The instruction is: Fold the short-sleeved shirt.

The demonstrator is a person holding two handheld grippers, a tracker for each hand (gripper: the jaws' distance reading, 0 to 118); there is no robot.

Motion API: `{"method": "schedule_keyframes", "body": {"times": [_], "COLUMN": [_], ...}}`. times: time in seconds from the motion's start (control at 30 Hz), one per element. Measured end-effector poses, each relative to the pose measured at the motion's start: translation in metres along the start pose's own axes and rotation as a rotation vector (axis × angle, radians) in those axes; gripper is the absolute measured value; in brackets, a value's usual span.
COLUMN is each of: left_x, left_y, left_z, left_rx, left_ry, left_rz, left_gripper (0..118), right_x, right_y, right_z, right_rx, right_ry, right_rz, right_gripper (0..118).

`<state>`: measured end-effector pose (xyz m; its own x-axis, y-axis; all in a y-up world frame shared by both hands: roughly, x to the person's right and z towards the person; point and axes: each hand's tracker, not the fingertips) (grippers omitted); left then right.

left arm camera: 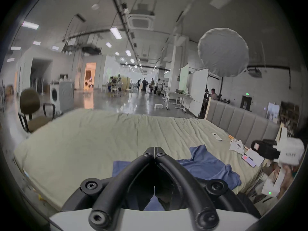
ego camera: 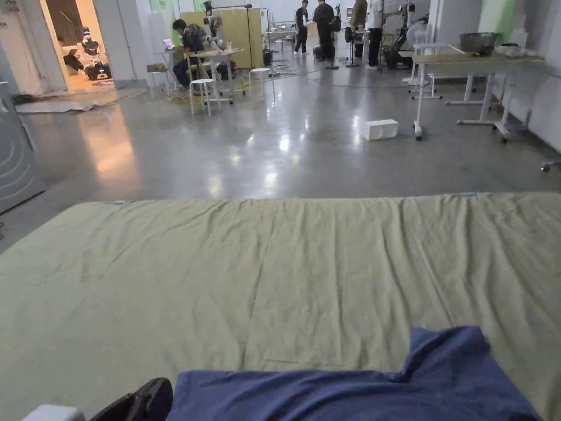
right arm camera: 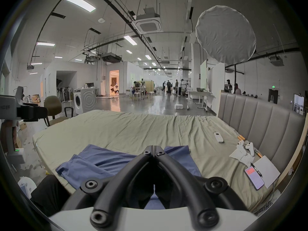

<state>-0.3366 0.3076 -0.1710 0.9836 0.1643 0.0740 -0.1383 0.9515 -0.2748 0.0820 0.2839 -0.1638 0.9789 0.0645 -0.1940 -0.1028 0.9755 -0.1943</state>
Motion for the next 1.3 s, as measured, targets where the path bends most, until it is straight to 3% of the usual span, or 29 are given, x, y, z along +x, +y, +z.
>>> {"method": "schedule_keyframes", "body": {"times": [0.1,0.13,0.23,0.27,0.3,0.37,0.47,0.53,0.6,0.67,0.73,0.83,0.9,0.93,0.97,1.07,1.1,1.13,1.17,1.2,1.23,1.3], "left_x": [-0.025,-0.035,-0.068,-0.077,-0.082,-0.103,-0.129,-0.138,-0.131,-0.127,-0.111,-0.087,-0.078,-0.074,-0.073,-0.048,-0.054,-0.054,-0.057,-0.062,-0.068,-0.075], "left_y": [-0.003,-0.008,-0.031,-0.040,-0.048,-0.063,-0.080,-0.083,-0.080,-0.087,-0.098,-0.100,-0.093,-0.092,-0.091,-0.105,-0.110,-0.110,-0.108,-0.104,-0.104,-0.101], "left_z": [-0.051,-0.071,-0.147,-0.175,-0.199,-0.238,-0.286,-0.306,-0.313,-0.325,-0.332,-0.334,-0.334,-0.333,-0.334,-0.341,-0.351,-0.355,-0.360,-0.363,-0.368,-0.368], "left_rx": [-0.132,-0.165,-0.333,-0.410,-0.493,-0.526,-0.583,-0.581,-0.600,-0.651,-0.676,-0.709,-0.722,-0.726,-0.734,-0.805,-0.826,-0.845,-0.858,-0.876,-0.884,-0.878], "left_ry": [-0.003,0.007,0.052,0.079,0.068,-0.006,0.104,0.190,0.182,0.171,0.190,0.239,0.233,0.226,0.227,0.224,0.229,0.225,0.226,0.224,0.218,0.194], "left_rz": [0.042,0.074,0.124,0.087,0.032,0.046,0.089,0.097,0.108,0.080,-0.044,-0.148,-0.125,-0.129,-0.153,-0.346,-0.400,-0.404,-0.362,-0.338,-0.309,-0.251], "left_gripper": [0,7,79,93,93,92,92,92,87,78,66,56,36,19,9,8,8,8,8,8,8,8], "right_x": [0.004,0.006,0.016,0.019,0.023,0.030,0.040,0.045,0.053,0.059,0.063,0.064,0.065,0.065,0.068,0.082,0.088,0.095,0.105,0.116,0.126,0.151], "right_y": [-0.009,-0.013,-0.026,-0.032,-0.035,-0.041,-0.053,-0.057,-0.062,-0.068,-0.070,-0.070,-0.068,-0.068,-0.066,-0.063,-0.058,-0.054,-0.052,-0.051,-0.053,-0.058], "right_z": [-0.007,-0.009,-0.021,-0.024,-0.026,-0.029,-0.030,-0.030,-0.028,-0.027,-0.029,-0.032,-0.034,-0.037,-0.042,-0.060,-0.072,-0.084,-0.102,-0.122,-0.140,-0.188], "right_rx": [-0.031,-0.043,-0.116,-0.184,-0.183,-0.196,-0.252,-0.275,-0.292,-0.316,-0.334,-0.360,-0.359,-0.356,-0.355,-0.356,-0.354,-0.352,-0.371,-0.396,-0.434,-0.502], "right_ry": [0.001,0.004,0.016,0.015,0.009,0.003,-0.040,-0.059,-0.082,-0.096,-0.108,-0.123,-0.123,-0.124,-0.122,-0.121,-0.122,-0.113,-0.088,-0.048,-0.017,0.005], "right_rz": [-0.007,-0.018,-0.092,-0.148,-0.141,-0.124,-0.077,-0.099,-0.129,-0.147,-0.137,-0.042,0.008,0.009,0.004,0.006,0.013,0.020,0.007,-0.002,-0.013,-0.053], "right_gripper": [0,0,0,0,0,0,0,0,0,0,0,0,0,0,0,2,9,25,59,84,101,107]}}
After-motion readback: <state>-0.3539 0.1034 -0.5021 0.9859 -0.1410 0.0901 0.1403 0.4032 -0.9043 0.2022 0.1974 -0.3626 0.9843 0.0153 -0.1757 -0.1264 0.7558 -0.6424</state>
